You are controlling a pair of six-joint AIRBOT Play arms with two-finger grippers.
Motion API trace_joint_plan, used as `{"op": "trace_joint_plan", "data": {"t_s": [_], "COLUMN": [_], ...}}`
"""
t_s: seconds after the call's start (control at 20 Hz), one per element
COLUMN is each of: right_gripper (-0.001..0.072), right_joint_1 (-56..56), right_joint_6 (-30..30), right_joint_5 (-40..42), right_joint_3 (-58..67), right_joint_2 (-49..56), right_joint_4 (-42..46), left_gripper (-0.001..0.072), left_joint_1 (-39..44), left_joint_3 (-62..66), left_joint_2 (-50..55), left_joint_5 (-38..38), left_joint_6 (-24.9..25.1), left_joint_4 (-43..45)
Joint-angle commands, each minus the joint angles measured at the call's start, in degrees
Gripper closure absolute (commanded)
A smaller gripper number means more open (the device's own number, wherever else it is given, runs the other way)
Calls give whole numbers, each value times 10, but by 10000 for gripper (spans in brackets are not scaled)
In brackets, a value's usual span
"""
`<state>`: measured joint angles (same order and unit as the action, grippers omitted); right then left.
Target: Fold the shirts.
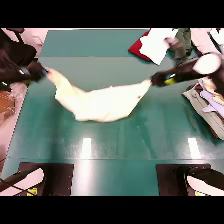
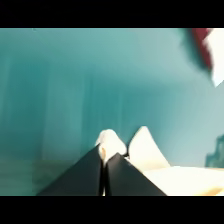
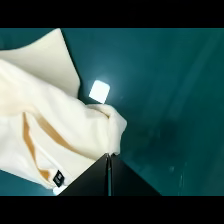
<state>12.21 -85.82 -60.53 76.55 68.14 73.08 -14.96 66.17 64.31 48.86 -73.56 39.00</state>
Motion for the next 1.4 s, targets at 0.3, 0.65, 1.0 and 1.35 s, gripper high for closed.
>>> {"op": "trace_joint_plan", "data": {"t_s": [0.3,0.65,1.0,1.35], "right_gripper": [693,693,693,693], "right_joint_1": [-112,-152,-151,-151], "right_joint_6": [26,22,-42,-4], "right_joint_5": [114,96,-49,-69], "right_joint_3": [71,69,69,69], "right_joint_2": [-193,-362,-372,-39], "right_joint_4": [2,0,2,0], "left_gripper": [687,687,686,686], "left_joint_1": [0,0,0,0], "left_joint_3": [216,303,349,16], "left_joint_2": [-121,-170,-185,-118], "left_joint_5": [-29,27,73,20], "left_joint_6": [21,-1,-33,-1], "left_joint_4": [-4,86,148,102]}}
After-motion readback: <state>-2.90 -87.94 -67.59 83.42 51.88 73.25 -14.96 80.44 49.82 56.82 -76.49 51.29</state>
